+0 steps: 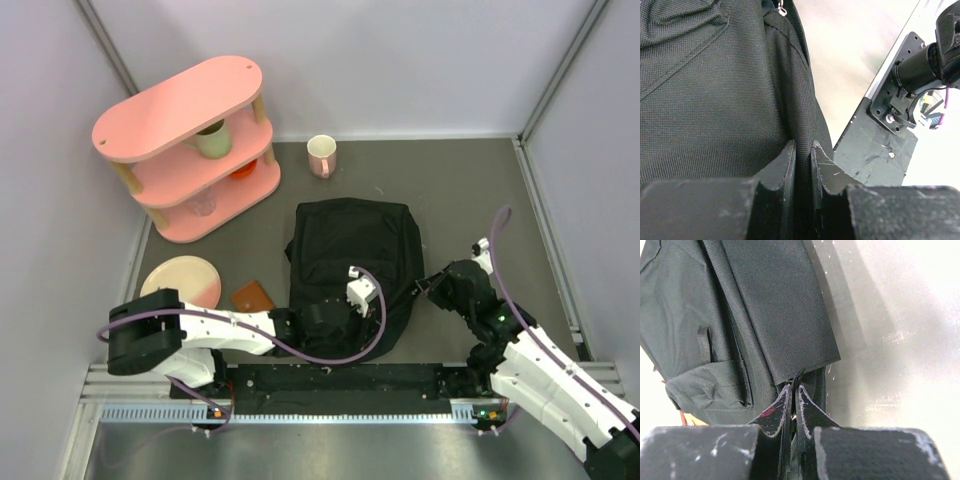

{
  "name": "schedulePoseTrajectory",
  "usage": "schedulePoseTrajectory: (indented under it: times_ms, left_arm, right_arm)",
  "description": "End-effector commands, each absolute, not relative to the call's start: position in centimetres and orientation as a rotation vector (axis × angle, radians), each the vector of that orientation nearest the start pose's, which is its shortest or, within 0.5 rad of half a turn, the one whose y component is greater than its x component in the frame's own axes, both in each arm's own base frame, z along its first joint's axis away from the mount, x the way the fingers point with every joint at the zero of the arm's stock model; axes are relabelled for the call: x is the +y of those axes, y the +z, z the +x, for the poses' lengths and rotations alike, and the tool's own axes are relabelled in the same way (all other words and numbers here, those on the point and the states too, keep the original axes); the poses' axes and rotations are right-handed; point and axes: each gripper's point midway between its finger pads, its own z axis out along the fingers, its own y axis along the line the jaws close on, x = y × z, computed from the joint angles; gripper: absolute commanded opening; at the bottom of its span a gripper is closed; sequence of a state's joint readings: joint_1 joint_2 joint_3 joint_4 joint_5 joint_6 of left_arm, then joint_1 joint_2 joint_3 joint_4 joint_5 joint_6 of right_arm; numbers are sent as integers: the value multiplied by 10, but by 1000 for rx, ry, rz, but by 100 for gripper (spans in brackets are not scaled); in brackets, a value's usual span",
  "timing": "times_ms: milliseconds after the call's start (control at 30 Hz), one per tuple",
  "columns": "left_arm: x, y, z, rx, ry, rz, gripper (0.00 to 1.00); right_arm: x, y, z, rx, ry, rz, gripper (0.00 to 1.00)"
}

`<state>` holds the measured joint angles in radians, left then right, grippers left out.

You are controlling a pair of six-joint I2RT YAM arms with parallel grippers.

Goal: Pack the student bag
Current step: Zip the student bag at the center of the board.

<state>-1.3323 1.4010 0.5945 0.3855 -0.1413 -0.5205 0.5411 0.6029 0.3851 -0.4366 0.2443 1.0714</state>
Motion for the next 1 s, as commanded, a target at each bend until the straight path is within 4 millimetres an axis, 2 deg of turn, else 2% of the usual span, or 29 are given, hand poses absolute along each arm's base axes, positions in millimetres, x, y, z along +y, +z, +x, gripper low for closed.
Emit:
schedulePoseTrajectory:
  times_ms: [0, 200, 233, 267, 333, 367, 400, 433, 500, 533, 567, 600, 633, 667, 700, 733, 800, 833, 967]
  left_arm:
    - [-385, 84, 45, 2068, -1106, 1016, 0]
    - [-387, 81, 42, 2075, -1087, 1072, 0]
    - [-388, 81, 43, 2079, -1083, 1075, 4]
    - [-393, 82, 43, 2076, -1081, 1083, 22]
    - [-394, 83, 47, 2085, -1058, 1077, 35]
    - [-399, 89, 49, 2071, -1057, 1069, 58]
    - [-401, 94, 53, 2063, -1054, 1050, 66]
    - [-399, 93, 54, 2073, -1026, 1063, 71]
    - [-405, 108, 62, 2045, -996, 1054, 79]
    - [-400, 109, 65, 2059, -951, 1070, 79]
    - [-404, 120, 68, 2040, -951, 1056, 80]
    - [-402, 125, 69, 2035, -943, 1052, 84]
    - [-400, 141, 72, 2007, -955, 1026, 87]
    - [-397, 146, 78, 1997, -932, 987, 90]
    - [-394, 153, 83, 1985, -931, 958, 93]
    - [-390, 169, 87, 1955, -950, 916, 94]
    - [-377, 176, 101, 1950, -893, 847, 98]
    - [-372, 188, 104, 1924, -894, 822, 99]
    - [-349, 204, 126, 1914, -830, 720, 99]
  right_arm:
    - [63, 142, 253, 1839, 353, 891, 0]
    - [60, 142, 258, 1839, 314, 876, 0]
    - [60, 144, 260, 1838, 313, 875, 0]
    - [61, 146, 261, 1842, 313, 866, 0]
    - [67, 152, 263, 1866, 325, 795, 19]
    - [68, 154, 263, 1875, 329, 772, 30]
    - [75, 153, 263, 1913, 348, 715, 58]
    - [75, 155, 264, 1933, 345, 703, 65]
    - [78, 158, 263, 1973, 349, 674, 75]
    - [78, 156, 260, 2002, 334, 664, 78]
    - [77, 155, 258, 2020, 320, 663, 80]
    - [78, 161, 258, 2022, 326, 661, 83]
    - [77, 160, 255, 2038, 315, 656, 84]
    - [76, 165, 255, 2031, 322, 657, 86]
    - [76, 171, 255, 2022, 328, 653, 93]
    - [77, 175, 255, 2015, 336, 649, 99]
    - [76, 185, 255, 1994, 348, 642, 99]
    - [76, 188, 255, 1988, 351, 638, 99]
    - [77, 198, 260, 1992, 356, 615, 99]
